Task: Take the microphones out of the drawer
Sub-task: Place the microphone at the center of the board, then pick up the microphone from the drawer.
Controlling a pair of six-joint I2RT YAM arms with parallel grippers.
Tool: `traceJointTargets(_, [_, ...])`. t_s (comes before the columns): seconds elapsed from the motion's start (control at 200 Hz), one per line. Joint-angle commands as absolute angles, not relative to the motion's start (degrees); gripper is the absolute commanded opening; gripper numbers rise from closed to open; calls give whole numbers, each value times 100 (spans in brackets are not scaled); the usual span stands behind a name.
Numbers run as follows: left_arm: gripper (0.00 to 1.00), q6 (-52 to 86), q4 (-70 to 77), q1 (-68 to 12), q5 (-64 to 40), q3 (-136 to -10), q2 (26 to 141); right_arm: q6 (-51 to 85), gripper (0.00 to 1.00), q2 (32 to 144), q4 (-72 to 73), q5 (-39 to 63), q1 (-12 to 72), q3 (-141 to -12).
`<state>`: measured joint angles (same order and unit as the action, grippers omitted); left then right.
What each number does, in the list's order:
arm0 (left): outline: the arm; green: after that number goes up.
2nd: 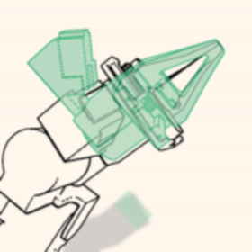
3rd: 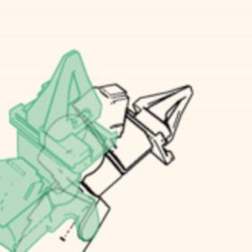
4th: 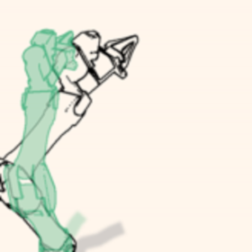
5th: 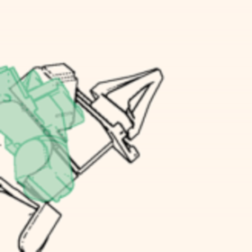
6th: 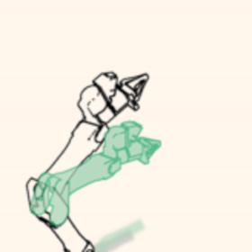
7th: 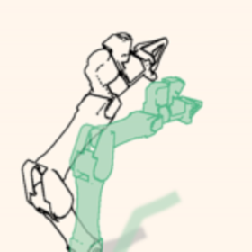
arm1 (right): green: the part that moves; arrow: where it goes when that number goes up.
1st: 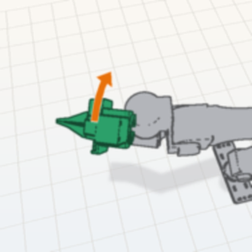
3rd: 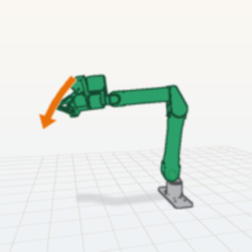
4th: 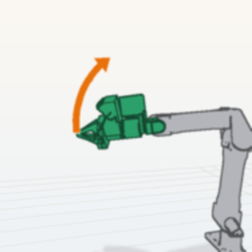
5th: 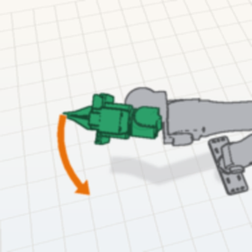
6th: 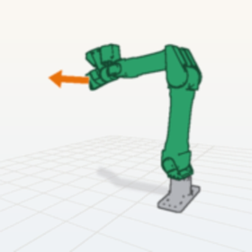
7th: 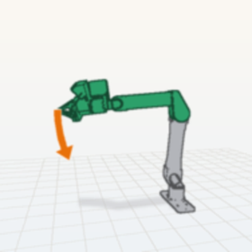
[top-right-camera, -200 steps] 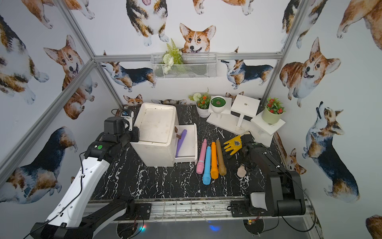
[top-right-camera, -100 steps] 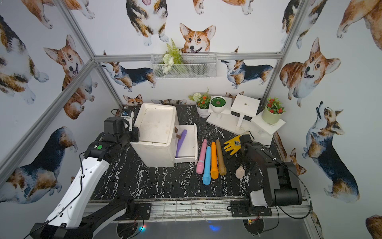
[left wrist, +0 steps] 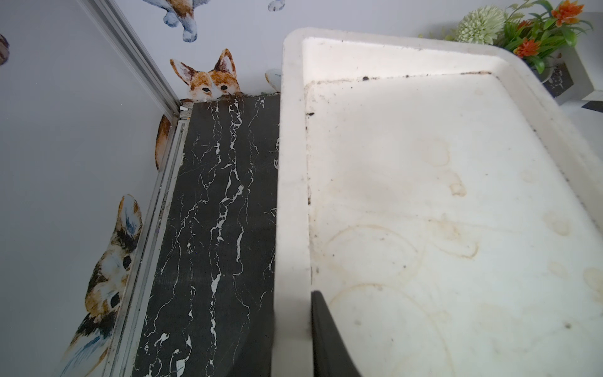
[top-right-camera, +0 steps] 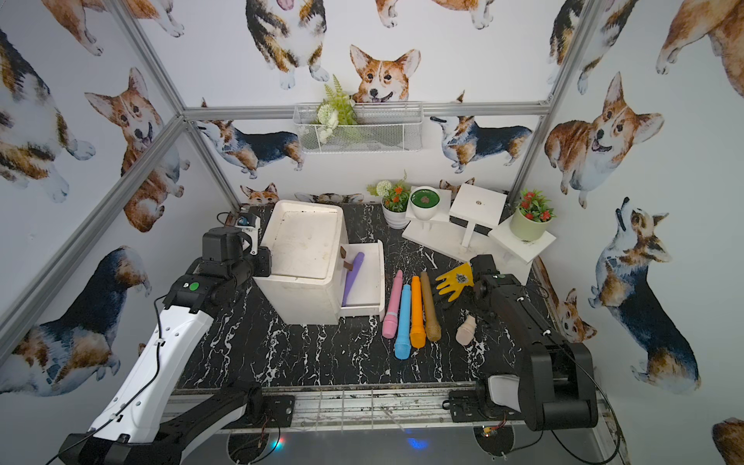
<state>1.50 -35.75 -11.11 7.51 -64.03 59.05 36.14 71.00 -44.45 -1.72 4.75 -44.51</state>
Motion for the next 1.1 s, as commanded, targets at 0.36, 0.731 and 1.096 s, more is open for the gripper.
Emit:
traceJointTargets(0.36, [5,-104,-3454,-1118,549,-6328,5808,3554,72,6197,-5054,125,488,-4819])
traceJointTargets(0.731, [5,-88,-3428,-1112,532,-6334,5818,4075,71,6104,-4395,544,1770,-5375])
traceJointTargets(1.096, [0,-63,-3445,-1117,457,-6406,5901,4550,66,7598,-2952,457,3502,-6211])
